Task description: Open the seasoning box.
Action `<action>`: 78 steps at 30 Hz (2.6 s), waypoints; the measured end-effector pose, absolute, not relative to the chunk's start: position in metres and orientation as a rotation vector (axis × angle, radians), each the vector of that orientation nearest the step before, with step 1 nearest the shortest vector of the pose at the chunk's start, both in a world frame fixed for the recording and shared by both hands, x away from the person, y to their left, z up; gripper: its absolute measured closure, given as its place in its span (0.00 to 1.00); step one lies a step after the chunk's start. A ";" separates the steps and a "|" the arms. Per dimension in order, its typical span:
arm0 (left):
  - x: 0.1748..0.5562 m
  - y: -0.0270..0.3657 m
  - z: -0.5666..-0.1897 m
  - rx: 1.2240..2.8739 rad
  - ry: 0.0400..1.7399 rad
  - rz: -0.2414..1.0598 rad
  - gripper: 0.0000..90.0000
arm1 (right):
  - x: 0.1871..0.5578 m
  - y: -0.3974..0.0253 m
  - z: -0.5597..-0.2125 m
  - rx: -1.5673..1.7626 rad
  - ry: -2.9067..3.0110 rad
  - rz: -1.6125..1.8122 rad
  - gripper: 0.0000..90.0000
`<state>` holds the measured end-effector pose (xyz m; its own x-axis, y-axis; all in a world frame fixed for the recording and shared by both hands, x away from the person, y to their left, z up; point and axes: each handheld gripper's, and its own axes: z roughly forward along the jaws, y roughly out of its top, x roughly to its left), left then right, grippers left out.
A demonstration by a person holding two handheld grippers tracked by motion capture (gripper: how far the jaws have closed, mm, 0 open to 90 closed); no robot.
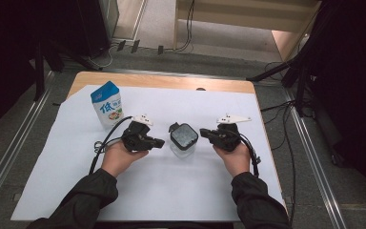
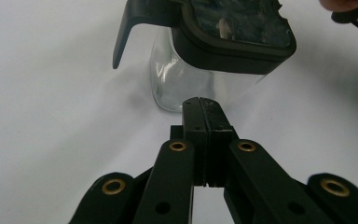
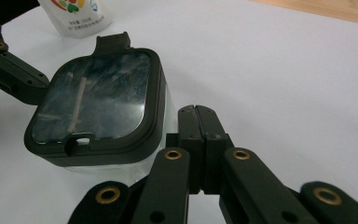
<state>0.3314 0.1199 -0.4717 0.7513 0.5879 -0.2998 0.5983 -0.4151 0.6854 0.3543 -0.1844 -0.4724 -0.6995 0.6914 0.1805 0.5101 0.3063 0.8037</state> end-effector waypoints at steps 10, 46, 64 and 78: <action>0.334 0.106 -0.474 2.125 0.865 0.004 1.00 | 0.357 -0.173 -0.479 1.093 2.411 1.318 1.00; 0.343 0.108 -0.477 2.117 0.880 -0.043 1.00 | 0.341 -0.169 -0.482 1.102 2.466 1.309 1.00; 0.354 0.114 -0.477 2.140 0.884 -0.041 1.00 | 0.323 -0.165 -0.483 1.049 2.541 1.330 1.00; 0.329 0.124 -0.464 2.129 0.871 -0.020 1.00 | 0.344 -0.168 -0.479 1.073 2.470 1.325 1.00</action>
<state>0.3289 0.1244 -0.4636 0.7611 0.5774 -0.2956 0.5904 -0.4278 0.6844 0.3438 -0.1684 -0.4794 -0.7357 0.6474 0.1990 0.5238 0.3576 0.7731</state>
